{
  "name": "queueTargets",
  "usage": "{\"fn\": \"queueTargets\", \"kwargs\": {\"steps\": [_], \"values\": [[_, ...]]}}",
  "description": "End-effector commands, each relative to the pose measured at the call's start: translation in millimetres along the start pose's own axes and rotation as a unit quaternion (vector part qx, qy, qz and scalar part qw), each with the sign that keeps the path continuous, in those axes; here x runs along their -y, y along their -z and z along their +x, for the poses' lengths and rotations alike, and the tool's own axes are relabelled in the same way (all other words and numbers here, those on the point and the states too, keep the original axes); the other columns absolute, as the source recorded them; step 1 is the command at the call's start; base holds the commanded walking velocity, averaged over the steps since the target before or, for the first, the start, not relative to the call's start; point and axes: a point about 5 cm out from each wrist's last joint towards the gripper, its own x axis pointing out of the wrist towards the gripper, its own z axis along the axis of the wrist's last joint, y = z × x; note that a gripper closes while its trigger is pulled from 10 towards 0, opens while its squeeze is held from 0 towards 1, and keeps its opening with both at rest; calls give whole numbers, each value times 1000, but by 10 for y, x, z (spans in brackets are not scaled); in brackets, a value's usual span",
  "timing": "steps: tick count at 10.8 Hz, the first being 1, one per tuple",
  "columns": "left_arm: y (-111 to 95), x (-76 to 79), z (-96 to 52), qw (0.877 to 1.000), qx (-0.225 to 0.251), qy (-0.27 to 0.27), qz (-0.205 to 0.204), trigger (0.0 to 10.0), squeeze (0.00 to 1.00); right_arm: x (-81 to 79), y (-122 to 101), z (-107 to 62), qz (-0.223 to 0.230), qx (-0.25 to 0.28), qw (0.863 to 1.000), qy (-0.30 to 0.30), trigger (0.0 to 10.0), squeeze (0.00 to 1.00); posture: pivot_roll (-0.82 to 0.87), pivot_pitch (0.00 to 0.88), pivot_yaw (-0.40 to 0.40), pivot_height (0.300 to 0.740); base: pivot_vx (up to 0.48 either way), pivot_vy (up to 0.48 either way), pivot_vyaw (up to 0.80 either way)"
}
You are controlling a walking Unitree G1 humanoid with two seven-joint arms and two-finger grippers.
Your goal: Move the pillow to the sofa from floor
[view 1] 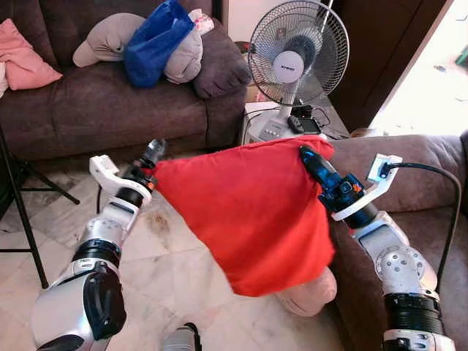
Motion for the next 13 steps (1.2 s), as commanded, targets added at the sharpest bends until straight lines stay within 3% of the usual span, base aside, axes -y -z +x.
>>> {"fn": "queueTargets", "kwargs": {"steps": [1,5,9,13], "values": [[44,5,18,999,-27,-7,28,0,0,-194,-262,90,-41,42,997,-57,10000,0,80,81,-71,740,0,0,0],[275,-159,-101,994,-84,-43,53,0,0,-196,-213,119,-47,29,997,-57,10000,0,89,82,-71,740,0,0,0],[381,-241,-175,992,-97,-61,59,0,0,-195,-183,139,-49,23,997,-58,10000,0,93,81,-69,740,0,0,0],[340,-254,-186,992,-83,-67,74,0,0,-199,-149,150,-48,19,997,-58,10000,0,97,82,-68,740,0,0,0]]}}
